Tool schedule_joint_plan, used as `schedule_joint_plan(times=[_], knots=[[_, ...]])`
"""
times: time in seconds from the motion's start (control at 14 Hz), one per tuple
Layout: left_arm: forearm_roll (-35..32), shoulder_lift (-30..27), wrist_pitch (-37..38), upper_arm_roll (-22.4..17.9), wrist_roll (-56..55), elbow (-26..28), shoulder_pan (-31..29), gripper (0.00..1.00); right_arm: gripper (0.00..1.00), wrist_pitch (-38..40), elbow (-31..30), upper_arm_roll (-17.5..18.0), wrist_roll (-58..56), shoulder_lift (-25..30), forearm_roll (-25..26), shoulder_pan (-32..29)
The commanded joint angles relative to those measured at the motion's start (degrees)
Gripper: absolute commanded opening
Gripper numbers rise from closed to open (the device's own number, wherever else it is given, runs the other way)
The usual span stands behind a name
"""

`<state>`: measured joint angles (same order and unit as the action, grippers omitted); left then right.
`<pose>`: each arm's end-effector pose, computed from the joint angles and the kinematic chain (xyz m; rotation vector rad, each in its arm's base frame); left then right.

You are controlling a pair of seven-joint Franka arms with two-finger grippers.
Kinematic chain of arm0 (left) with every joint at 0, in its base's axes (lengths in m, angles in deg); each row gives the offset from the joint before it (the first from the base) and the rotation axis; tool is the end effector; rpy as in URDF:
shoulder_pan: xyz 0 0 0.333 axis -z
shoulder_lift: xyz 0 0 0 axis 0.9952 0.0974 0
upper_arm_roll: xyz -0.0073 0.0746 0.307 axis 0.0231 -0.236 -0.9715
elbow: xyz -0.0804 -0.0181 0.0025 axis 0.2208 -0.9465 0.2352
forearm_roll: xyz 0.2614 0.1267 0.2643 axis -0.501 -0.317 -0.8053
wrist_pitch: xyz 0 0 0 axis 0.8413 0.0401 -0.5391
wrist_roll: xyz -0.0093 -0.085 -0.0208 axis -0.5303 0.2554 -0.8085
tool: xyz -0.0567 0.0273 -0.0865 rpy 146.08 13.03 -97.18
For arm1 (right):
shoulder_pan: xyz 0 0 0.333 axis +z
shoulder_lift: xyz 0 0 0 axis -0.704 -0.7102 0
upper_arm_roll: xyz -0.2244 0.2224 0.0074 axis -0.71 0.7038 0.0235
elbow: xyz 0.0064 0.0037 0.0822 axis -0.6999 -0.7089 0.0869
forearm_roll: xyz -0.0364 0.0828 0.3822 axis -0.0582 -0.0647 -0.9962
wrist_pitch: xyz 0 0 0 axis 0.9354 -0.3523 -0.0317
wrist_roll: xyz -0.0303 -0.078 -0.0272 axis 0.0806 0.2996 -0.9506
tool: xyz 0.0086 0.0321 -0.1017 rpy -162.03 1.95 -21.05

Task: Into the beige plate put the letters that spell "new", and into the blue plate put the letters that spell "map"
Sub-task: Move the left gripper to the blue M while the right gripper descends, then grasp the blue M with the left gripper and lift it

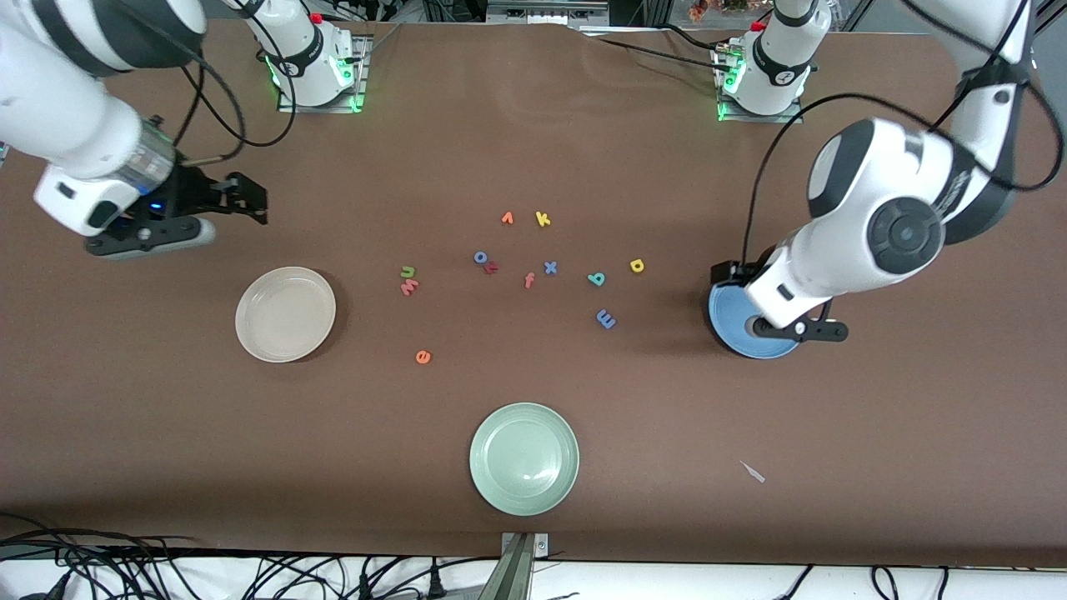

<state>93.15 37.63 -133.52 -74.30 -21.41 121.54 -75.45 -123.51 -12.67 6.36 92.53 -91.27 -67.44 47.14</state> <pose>0.6224 -0.1893 0.3922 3.0602 0.1211 -0.3900 0.5554 0.1362 0.5234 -3.1005 -0.2837 0.0825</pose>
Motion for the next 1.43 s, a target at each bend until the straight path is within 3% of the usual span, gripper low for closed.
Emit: schedule_joint_plan(times=[0.0, 0.21, 0.36, 0.57, 0.72, 0.93, 1.0, 1.07, 1.22, 1.36], knots=[[0.7, 5.6, -5.7, -0.5, -13.8, -1.2, 6.0, 1.00, 1.00, -5.7, -5.9, 3.7, 4.3, 1.8, -0.7, -0.3], [1.3, 11.8, -15.6, -0.2, -26.7, -1.4, 8.1, 1.00, 1.00, -14.1, -12.4, 8.1, 7.1, 1.2, -0.6, -0.3], [0.8, 14.5, -17.6, -0.3, -34.6, -1.3, 12.3, 1.00, 1.00, -21.2, -17.5, 10.6, 9.9, 1.0, -0.1, -0.2], [1.5, 16.8, -24.3, -0.4, -43.7, -1.2, 13.4, 1.00, 1.00, -25.5, -19.3, 12.5, 13.1, -2.6, 0.9, 1.6], [0.6, 19.2, -28.4, -0.4, -49.4, -1.3, 15.0, 1.00, 1.00, -29.2, -20.9, 12.5, 17.5, -4.8, 5.2, 3.9], [-0.4, 20.8, -29.2, -0.8, -50.1, -1.3, 16.7, 1.00, 1.00, -33.5, -22.3, 12.5, 26.7, -8.7, 15.7, 6.1], [-1.7, 21.2, -29.2, -0.8, -50.5, -1.3, 16.9, 1.00, 1.00, -35.1, -22.2, 12.5, 27.0, -10.0, 17.0, 6.0], [-3.0, 21.9, -29.2, -0.8, -50.5, -1.3, 17.6, 0.96, 1.00, -37.3, -22.2, 12.5, 27.0, -11.3, 17.2, 6.0], [-6.2, 21.8, -28.6, -0.8, -50.5, -0.7, 17.5, 0.73, 1.00, -40.7, -22.2, 12.1, 27.0, -14.0, 17.5, 5.9], [-6.5, 21.9, -28.6, -0.8, -50.5, -0.9, 17.5, 0.42, 1.00, -44.1, -22.3, 12.0, 26.8, -16.4, 19.0, 5.8]])
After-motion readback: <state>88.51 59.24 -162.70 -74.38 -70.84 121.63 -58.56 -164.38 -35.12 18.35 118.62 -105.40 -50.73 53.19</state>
